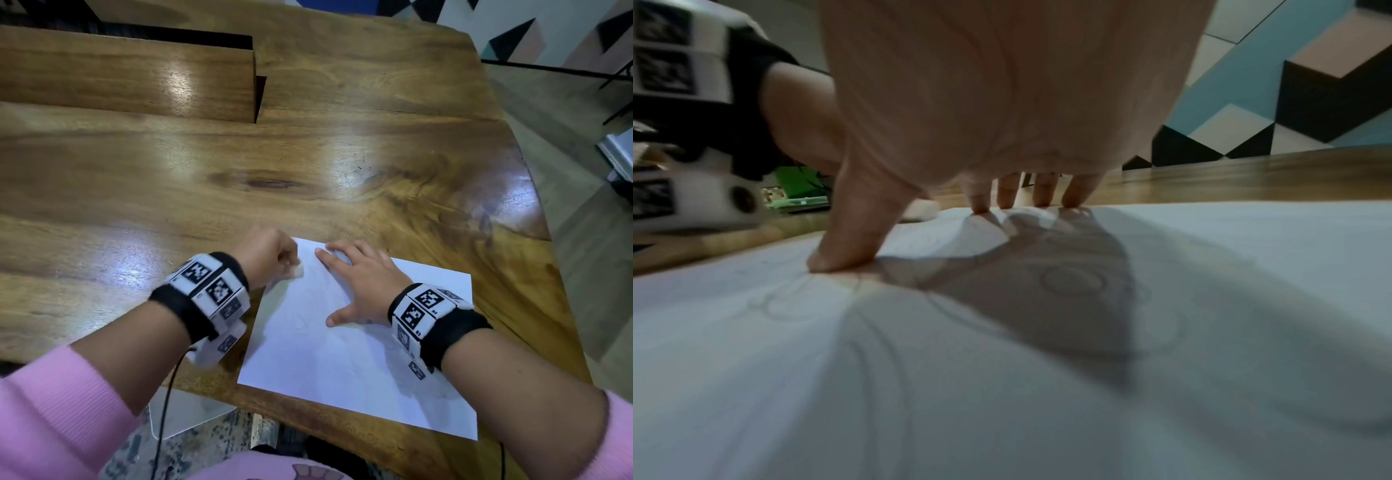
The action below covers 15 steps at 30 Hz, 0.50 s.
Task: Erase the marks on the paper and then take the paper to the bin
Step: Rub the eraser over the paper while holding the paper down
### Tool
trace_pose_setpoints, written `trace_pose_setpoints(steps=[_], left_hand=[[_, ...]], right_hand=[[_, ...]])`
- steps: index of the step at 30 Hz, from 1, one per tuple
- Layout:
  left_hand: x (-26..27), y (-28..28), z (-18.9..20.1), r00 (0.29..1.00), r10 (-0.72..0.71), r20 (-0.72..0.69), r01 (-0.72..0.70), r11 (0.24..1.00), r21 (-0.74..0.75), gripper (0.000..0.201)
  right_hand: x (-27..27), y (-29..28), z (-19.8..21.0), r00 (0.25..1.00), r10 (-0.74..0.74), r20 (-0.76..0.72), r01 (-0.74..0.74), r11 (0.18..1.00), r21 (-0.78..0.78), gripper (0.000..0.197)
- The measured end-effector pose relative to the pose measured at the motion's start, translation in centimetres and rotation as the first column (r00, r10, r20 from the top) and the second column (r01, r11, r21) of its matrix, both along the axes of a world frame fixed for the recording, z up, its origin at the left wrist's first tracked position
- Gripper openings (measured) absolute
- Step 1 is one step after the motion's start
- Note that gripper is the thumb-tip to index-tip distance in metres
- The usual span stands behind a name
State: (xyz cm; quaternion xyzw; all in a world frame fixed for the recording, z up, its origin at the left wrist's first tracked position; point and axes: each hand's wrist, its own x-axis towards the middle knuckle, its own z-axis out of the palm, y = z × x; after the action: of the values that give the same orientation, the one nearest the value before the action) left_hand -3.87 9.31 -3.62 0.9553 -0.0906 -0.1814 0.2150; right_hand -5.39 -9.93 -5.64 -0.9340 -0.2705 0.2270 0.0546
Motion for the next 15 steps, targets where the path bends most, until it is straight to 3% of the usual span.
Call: trace_pose_setpoints(steps=[2, 7, 12, 15], left_hand=[[-0.5, 0.5, 0.1, 0.998, -0.029, -0.062, 0.028, 0.999, -0.024, 0.017], [1.4, -0.8, 0.1, 0.993, 0.103, 0.066, -0.101, 0.994, -0.029, 0.017], [-0.3, 0.5, 0.2, 0.994, 0.002, -0.107, -0.001, 1.000, 0.014, 0.009], [0.5, 0.1, 0.4, 0.996, 0.093, -0.010, -0.093, 0.996, -0.014, 0.013]], right_hand=[[0.0, 0.0, 0.0, 1.000, 0.004, 0.001, -0.004, 1.000, -0.007, 0.107], [0.2, 0.2, 0.2, 1.000, 0.015, 0.009, -0.015, 0.999, -0.034, 0.108], [0.2, 0.3, 0.3, 1.000, 0.014, 0.001, -0.014, 0.999, -0.041, 0.108], [0.1, 0.4, 0.4, 1.000, 0.012, 0.000, -0.012, 0.999, -0.040, 0.108]])
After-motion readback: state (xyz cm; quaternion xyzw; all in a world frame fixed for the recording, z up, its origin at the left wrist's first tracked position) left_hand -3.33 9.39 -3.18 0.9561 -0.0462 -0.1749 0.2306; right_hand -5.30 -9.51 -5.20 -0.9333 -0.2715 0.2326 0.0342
